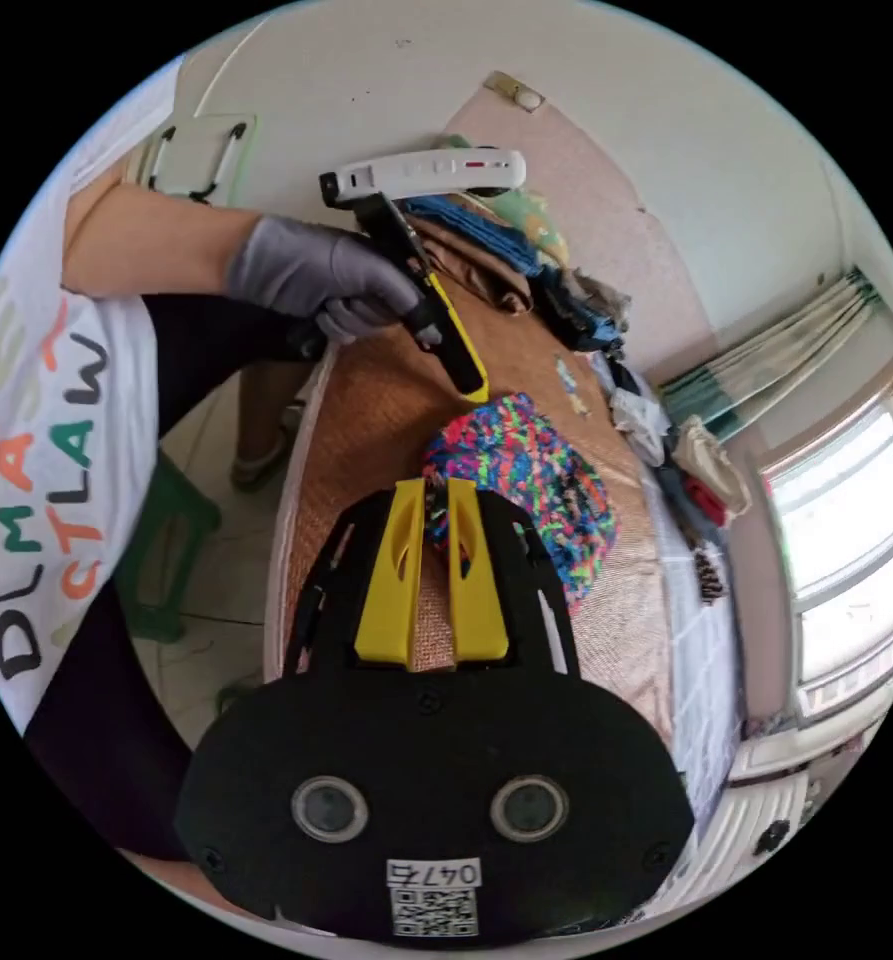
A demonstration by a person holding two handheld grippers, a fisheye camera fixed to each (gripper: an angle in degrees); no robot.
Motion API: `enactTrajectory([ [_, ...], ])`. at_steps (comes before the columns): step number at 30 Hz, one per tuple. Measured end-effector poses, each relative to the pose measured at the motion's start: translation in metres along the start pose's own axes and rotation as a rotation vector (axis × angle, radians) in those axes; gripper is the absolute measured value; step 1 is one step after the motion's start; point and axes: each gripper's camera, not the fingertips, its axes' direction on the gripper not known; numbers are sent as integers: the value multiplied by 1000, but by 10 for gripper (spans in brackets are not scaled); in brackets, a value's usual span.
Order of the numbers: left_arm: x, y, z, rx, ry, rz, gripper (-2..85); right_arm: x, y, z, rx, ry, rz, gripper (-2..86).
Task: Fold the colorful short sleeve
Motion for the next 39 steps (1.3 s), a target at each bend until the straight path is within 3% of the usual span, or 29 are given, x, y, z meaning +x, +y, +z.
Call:
enactTrajectory([
  [3,0,-5,-4,-4,-4,2,-10,-7,24,-21,133,68,91,-1],
  [5,0,-9,-8,5,-4,-5,-10,34,71,-40,270,30,352,-6],
  [6,0,-12,-11,12,-5,-8,-10,46,89,-43,291,50,434,-7],
  [8,3,-18,-14,22,-10,-5,-10,94,178,-44,279,128,797,-8],
  [10,10,-25,-17,33,-13,9,-10,115,250,-31,147,155,1014,-7],
  [14,38,-40,-13,21,7,78,-8,120,372,7,-428,247,1246,31],
  [16,53,-47,-8,10,22,110,-6,115,404,6,-523,293,1300,82],
  [19,88,-56,0,10,80,199,7,95,434,-10,-424,351,1358,105],
  [22,152,-64,15,-16,73,396,51,71,444,-22,-180,355,1324,67],
  [25,217,-67,46,-72,-66,598,62,58,443,4,-46,213,1166,23],
  [27,245,-70,81,-173,-189,685,55,56,444,35,-80,137,1125,17],
  [34,230,-99,99,-253,-161,699,-3,46,439,160,-424,-17,933,-1],
  [39,171,-105,95,-353,-151,729,-6,16,434,166,-274,-501,661,-5],
])
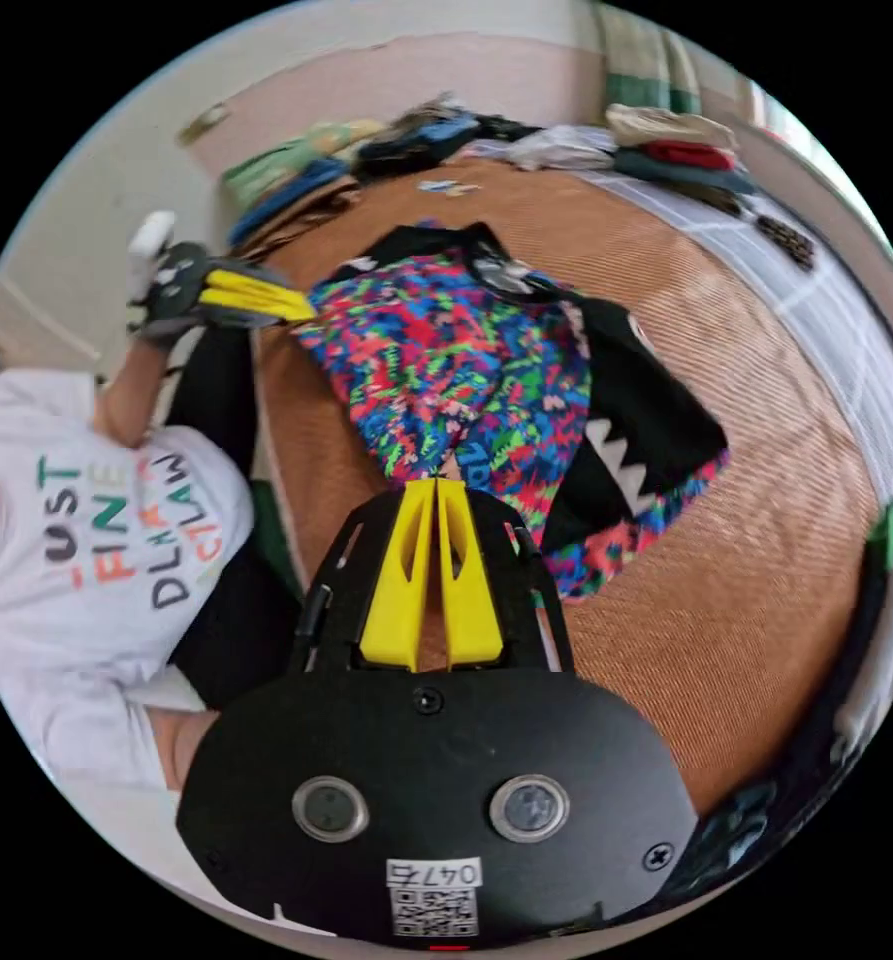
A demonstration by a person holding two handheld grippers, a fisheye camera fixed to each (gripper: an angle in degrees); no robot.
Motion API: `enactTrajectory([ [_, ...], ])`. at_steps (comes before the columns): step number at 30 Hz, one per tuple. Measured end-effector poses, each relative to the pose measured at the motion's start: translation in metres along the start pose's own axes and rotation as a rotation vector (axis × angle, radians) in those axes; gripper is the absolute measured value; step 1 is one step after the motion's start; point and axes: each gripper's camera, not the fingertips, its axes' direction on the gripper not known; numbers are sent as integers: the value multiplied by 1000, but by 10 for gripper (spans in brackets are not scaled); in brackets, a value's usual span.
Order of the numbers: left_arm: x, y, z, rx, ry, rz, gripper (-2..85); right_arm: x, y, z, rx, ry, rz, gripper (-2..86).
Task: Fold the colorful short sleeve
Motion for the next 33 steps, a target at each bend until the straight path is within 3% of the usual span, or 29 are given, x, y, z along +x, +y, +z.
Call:
enactTrajectory([
  [3,-42,33,-15,106,117,-88,-4,14,20,7,96,-99,-52,-4],
  [8,-115,75,-41,416,195,-310,-1,57,58,-2,361,91,161,5],
  [10,-134,78,-38,445,181,-347,-1,64,71,-8,435,145,194,11],
  [14,-163,47,-8,384,62,-293,5,81,97,-12,625,252,268,41],
  [18,-191,-4,46,311,16,-144,50,99,104,0,627,232,312,60],
  [23,-239,-61,106,272,90,-63,66,117,115,10,633,140,342,57],
  [28,-280,-108,180,97,200,-43,69,122,108,8,613,124,338,50],
  [30,-289,-116,202,24,193,-28,53,122,102,6,598,137,331,48],
  [33,-290,-112,191,65,222,15,-1,122,87,1,542,192,327,48],
])
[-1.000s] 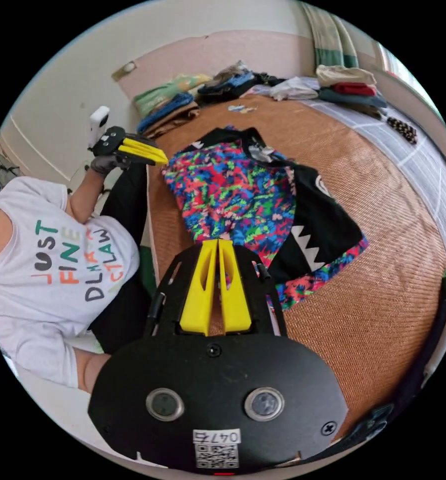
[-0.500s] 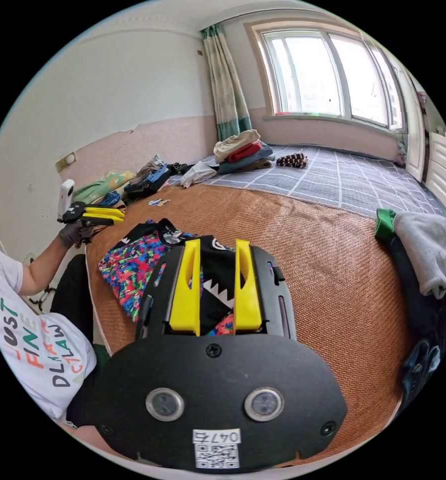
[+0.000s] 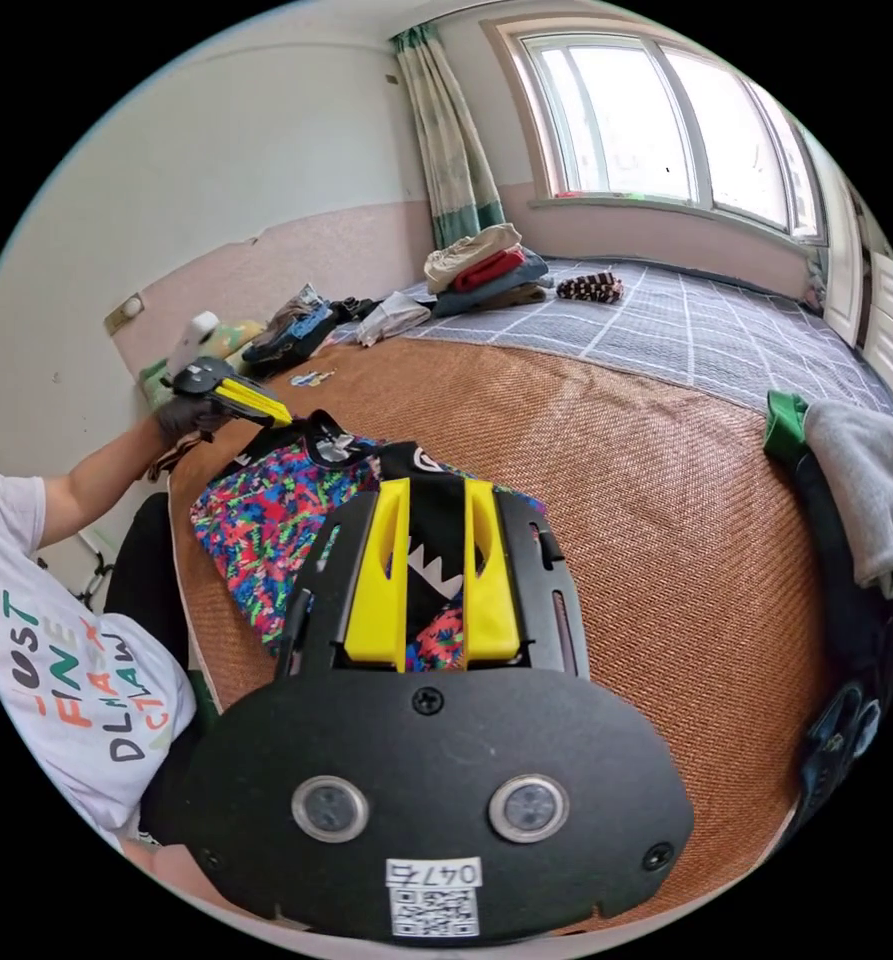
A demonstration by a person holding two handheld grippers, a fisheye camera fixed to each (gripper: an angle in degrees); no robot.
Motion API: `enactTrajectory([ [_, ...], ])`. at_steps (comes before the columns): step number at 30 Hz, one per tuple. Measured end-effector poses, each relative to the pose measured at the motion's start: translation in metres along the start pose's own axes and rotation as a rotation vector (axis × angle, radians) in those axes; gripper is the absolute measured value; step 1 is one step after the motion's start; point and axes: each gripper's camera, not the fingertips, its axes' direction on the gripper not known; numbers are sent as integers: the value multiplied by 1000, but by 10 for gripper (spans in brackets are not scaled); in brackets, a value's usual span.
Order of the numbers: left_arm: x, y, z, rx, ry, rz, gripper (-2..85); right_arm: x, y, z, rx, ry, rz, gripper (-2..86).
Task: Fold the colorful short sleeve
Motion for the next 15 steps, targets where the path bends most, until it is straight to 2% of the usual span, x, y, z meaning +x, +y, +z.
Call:
enactTrajectory([
  [5,54,33,-61,150,-36,167,-9,-25,-33,-12,-2,103,-91,64],
  [10,107,86,-83,145,16,338,-10,-68,-72,-12,42,263,-293,94],
  [15,102,133,-96,160,11,316,-10,-98,-108,11,-70,156,-453,110],
])
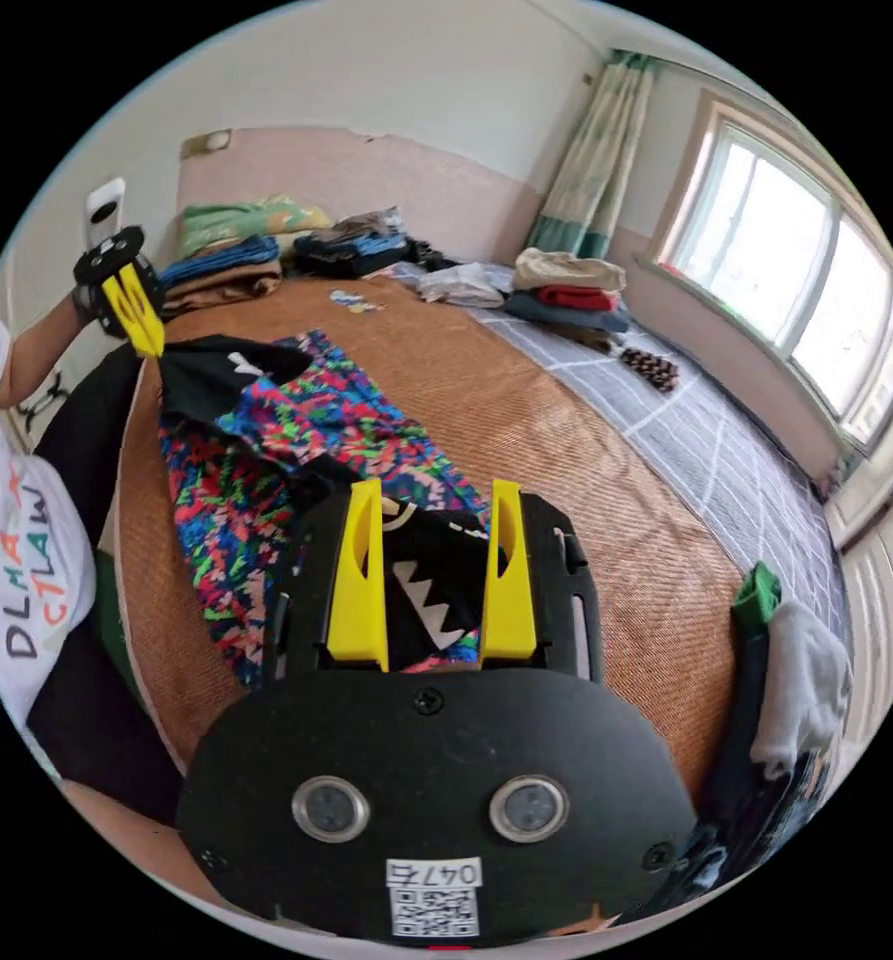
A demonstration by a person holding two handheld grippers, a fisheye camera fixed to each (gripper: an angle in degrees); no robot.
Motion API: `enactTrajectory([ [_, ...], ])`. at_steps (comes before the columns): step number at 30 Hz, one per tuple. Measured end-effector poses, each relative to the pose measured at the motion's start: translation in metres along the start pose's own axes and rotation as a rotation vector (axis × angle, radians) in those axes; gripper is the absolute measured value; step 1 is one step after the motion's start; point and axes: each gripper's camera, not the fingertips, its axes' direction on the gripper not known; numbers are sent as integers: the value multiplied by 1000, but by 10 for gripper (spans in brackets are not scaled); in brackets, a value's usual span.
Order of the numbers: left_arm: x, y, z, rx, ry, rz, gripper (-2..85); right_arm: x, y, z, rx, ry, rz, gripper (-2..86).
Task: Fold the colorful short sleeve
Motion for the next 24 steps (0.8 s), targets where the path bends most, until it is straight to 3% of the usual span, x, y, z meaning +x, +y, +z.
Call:
enactTrajectory([
  [3,-18,22,-21,42,-7,-41,-10,-11,-17,-12,-44,-48,-111,105],
  [9,-56,59,-63,98,-15,-87,-10,-20,-37,-72,52,-112,-219,80],
  [13,-69,77,-88,94,-34,-94,-10,-32,-62,-59,-134,-55,-320,83],
  [24,-119,142,-227,244,-82,-232,-10,1,-57,-129,-189,-25,-355,67],
])
